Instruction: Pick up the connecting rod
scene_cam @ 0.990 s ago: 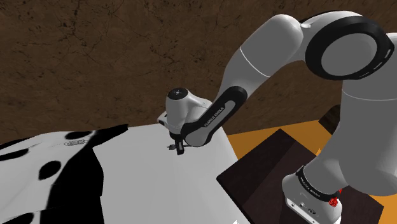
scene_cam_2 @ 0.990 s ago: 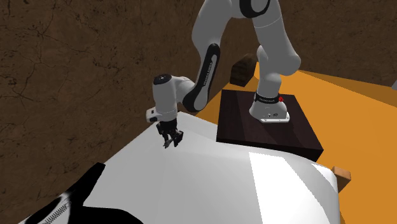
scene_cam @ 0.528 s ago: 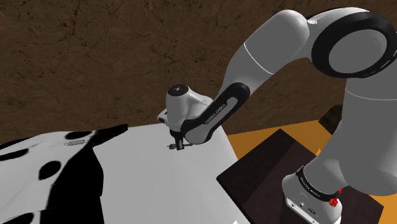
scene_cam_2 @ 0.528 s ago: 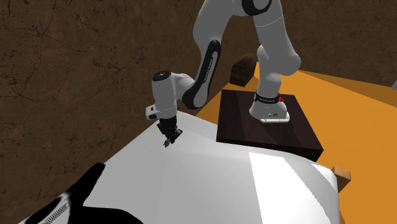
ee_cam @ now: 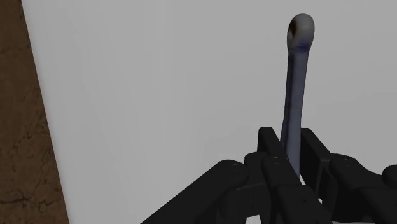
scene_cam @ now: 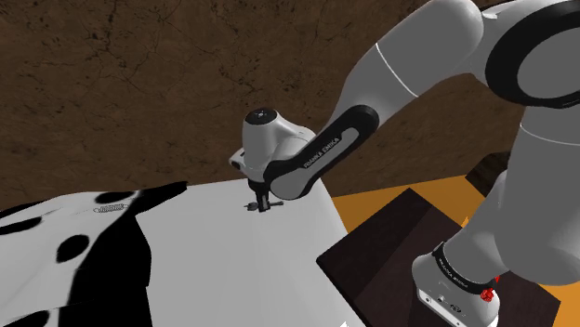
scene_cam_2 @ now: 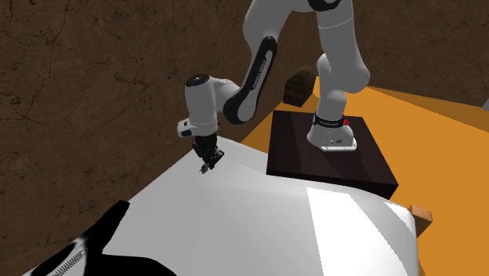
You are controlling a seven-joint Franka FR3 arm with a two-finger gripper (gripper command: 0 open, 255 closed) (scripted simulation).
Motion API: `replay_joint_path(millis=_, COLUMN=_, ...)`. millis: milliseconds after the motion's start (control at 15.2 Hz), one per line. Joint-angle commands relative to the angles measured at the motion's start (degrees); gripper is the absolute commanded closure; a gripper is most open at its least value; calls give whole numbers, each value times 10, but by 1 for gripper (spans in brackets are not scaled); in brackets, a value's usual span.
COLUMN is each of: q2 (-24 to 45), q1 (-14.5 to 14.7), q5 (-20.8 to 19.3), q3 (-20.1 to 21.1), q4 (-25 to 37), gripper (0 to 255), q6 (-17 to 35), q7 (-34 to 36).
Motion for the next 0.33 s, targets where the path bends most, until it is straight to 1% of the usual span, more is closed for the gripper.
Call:
replay_joint_path(millis=0, q2=-13, q1=-2, q5=6, q3=4, q4=1, gripper=255, q6=-15, q7=-3)
replay_joint_path(millis=132, q2=-26, q1=-4, q5=11, q3=7, q4=1, gripper=255, q6=-27, q7=-7)
replay_joint_path(millis=264, q2=-27, q1=-4, q5=12, q3=7, q4=1, gripper=255, q6=-28, q7=-7)
